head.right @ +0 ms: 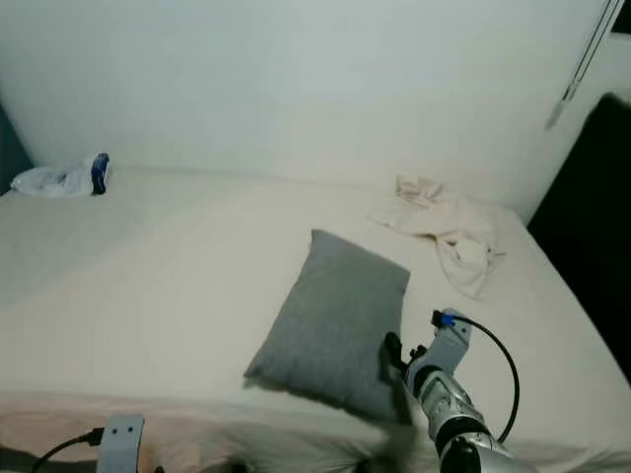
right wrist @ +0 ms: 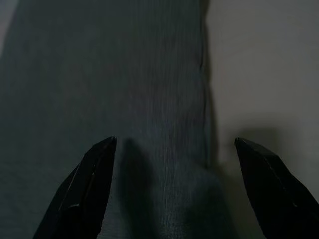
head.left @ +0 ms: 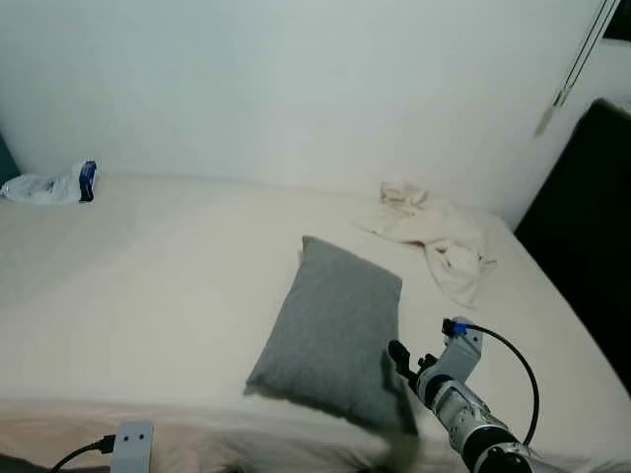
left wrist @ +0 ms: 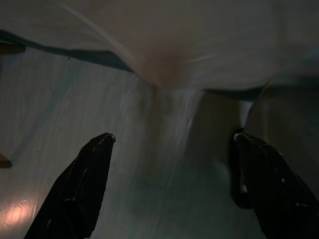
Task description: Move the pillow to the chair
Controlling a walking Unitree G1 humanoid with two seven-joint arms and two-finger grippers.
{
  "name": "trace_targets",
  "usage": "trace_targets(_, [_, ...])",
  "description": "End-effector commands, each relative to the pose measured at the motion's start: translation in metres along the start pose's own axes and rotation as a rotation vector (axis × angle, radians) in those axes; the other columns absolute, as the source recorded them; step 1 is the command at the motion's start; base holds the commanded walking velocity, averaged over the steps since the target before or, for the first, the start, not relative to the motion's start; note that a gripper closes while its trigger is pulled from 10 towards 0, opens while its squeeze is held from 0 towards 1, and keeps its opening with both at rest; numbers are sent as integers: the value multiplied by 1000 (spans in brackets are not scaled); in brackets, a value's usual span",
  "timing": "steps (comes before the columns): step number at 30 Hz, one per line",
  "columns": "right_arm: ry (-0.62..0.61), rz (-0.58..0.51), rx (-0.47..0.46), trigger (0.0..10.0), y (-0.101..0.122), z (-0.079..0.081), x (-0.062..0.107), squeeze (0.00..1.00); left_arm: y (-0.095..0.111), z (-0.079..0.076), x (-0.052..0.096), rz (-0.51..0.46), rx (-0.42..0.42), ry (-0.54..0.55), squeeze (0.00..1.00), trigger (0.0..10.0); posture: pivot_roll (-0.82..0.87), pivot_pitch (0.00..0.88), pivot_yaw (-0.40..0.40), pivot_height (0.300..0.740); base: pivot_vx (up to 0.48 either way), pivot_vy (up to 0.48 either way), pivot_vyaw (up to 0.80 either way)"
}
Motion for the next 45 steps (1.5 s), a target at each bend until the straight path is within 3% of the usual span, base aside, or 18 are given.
trace_targets(1, [30,-7,-20,10000,-1,7,-1,0,6,6,-1,-25,-8,6,0,10000,123,0,-58,575,0,0,0])
trace_targets(7, [75,-27,-28,10000,0,16,-2,0,13,7,-1,-57,4,-2,0,10000,149,0,-42,550,0,0,0])
trace_targets(12, [100,-33,-40,10000,1,24,-3,0,16,10,0,-89,-42,-19,0,10000,177,8,-22,530,0,0,0])
trace_targets(17, [10,-41,-56,10000,0,8,-1,0,9,19,3,-96,-79,-24,0,10000,214,57,-1,510,0,0,0])
trace_targets(19, [-41,-82,-129,10000,5,-8,3,0,-2,28,6,-84,-115,-20,0,10000,239,82,11,505,0,0,0])
trace_targets(25, [-30,-88,-173,10000,4,-7,3,0,-10,31,8,-71,-148,-25,0,10000,254,77,21,505,0,0,0])
trace_targets(27, [10,-84,-316,10000,0,2,1,0,-12,34,9,-72,-152,-26,0,10000,266,81,27,505,0,0,0])
trace_targets(29, [18,-87,-367,10000,-1,5,1,0,-11,35,10,-75,-153,-26,0,10000,266,81,27,505,0,0,0])
trace_targets(32, [60,-36,-439,10000,-14,22,-2,0,-9,34,10,-89,-166,-33,0,10000,278,89,31,505,0,0,0])
trace_targets(35, [110,26,-397,10000,-24,38,-3,0,-8,32,10,-97,-176,-41,0,10000,280,90,31,505,0,0,0])
trace_targets(38, [209,126,-247,10000,-40,70,-4,0,-8,31,10,-98,-187,-46,0,10000,273,88,30,505,0,0,0])
trace_targets(40, [211,136,-224,10000,-41,73,-4,0,-9,31,10,-97,-188,-46,0,10000,271,86,28,505,0,0,0])
trace_targets(41, [199,141,-204,8627,-41,73,-5,0,-9,31,10,-96,-188,-46,0,10000,271,86,28,505,0,0,0])
trace_targets(42, [183,130,-217,0,-38,73,-6,0,-10,30,10,-93,-188,-46,0,10000,267,80,27,505,0,0,0])
trace_targets(45, [181,115,-215,0,-32,77,-9,0,-10,29,10,-89,-189,-47,0,10000,257,71,21,505,0,0,0])
Point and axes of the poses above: a point about 5 cm out from each wrist's last joint towards the gripper, its own x axis pointing back from the gripper into the wrist, its own y axis along the axis of the wrist's last joint, z = x × y, the point moved 6 cm from there along -x, pointing out of the wrist towards the gripper, and after that the axes turned 6 degrees about x, right-handed, at the moved point
